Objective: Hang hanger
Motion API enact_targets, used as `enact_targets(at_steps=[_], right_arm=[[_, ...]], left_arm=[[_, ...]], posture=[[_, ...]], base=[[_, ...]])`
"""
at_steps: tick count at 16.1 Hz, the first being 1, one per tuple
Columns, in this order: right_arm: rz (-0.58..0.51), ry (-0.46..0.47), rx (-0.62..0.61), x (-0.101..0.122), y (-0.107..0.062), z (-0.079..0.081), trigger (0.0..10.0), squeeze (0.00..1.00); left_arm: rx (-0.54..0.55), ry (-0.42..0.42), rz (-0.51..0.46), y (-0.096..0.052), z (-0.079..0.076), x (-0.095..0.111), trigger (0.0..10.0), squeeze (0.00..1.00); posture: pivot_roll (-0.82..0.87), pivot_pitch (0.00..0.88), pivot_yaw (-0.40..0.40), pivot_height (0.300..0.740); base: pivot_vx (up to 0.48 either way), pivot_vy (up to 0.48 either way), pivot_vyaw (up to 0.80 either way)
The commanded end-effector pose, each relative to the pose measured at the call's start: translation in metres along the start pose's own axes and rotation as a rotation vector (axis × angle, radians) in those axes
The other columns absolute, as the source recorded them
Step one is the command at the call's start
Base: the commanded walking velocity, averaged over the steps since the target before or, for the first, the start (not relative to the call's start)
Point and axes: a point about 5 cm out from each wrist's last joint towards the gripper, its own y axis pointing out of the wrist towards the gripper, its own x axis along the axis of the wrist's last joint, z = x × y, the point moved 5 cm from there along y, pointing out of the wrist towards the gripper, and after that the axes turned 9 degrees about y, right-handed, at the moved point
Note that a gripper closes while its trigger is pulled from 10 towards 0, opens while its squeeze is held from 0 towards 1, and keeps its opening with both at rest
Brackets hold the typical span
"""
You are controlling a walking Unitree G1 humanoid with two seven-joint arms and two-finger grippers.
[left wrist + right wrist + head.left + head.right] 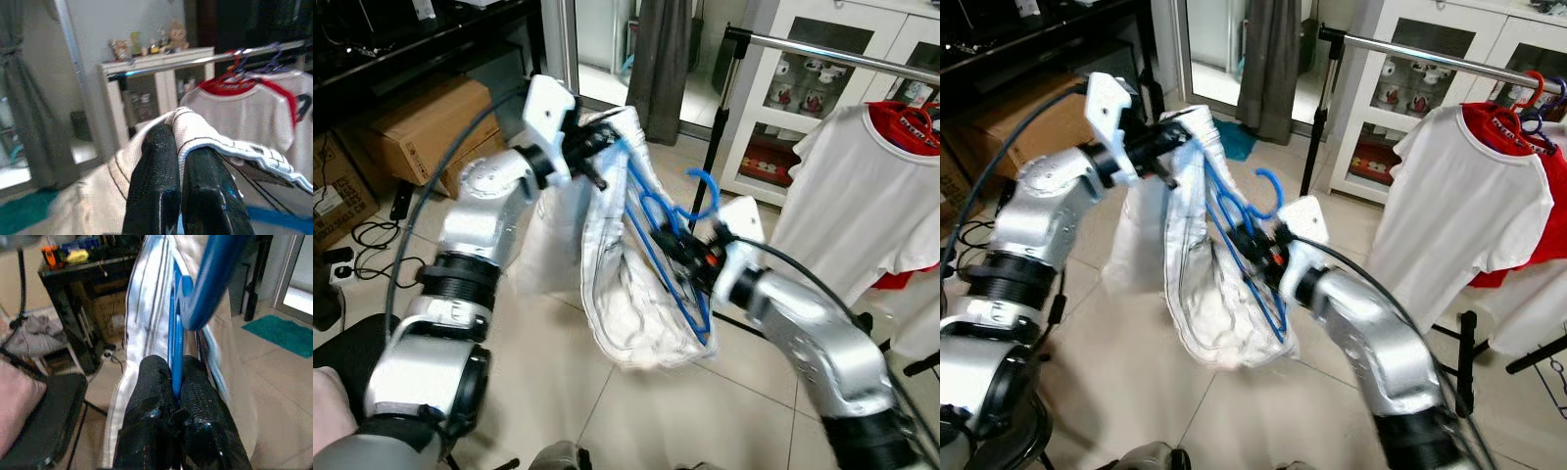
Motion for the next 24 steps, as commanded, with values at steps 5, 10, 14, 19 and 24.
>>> enact_targets(at_steps=[5,10,14,19,24], right_arm=[[0.063,-0.037,0.064,-0.004,-0.022,-0.002,0.0,0.0],[0.013,-0.029,0.149,0.0,-0.028,0.006,0.0,0.0],[-0.01,-0.003,0.182,-0.001,-0.042,0.004,0.0,0.0],[-0.145,0.106,-0.112,0.008,-0.026,-0.031,0.0,0.0],[-0.171,0.195,-0.5,-0.008,-0.038,-0.08,10.0,0.0]], left_arm=[[0.095,0.137,0.065,-0.015,0.038,0.005,0.0,0.0],[0.341,-0.11,0.005,-0.022,0.068,-0.005,0.0,0.0],[0.554,-0.463,-0.075,-0.049,0.101,-0.021,0.0,0.0],[0.231,-0.463,0.001,-0.004,0.025,-0.043,0.0,0.0],[0.168,-0.167,0.18,-0.01,-0.015,-0.07,0.0,0.0]], posture=[[-0.04,0.0,0.012,0.74],[-0.04,0.0,0.009,0.74],[-0.03,0.0,0.007,0.74],[-0.04,0.0,0.009,0.74],[-0.03,0.0,-0.003,0.74]], base=[[0.0,0.0,0.0],[0.0,0.0,0.0],[0.0,0.0,0.0],[0.0,0.0,0.0],[0.0,0.0,0.0]])
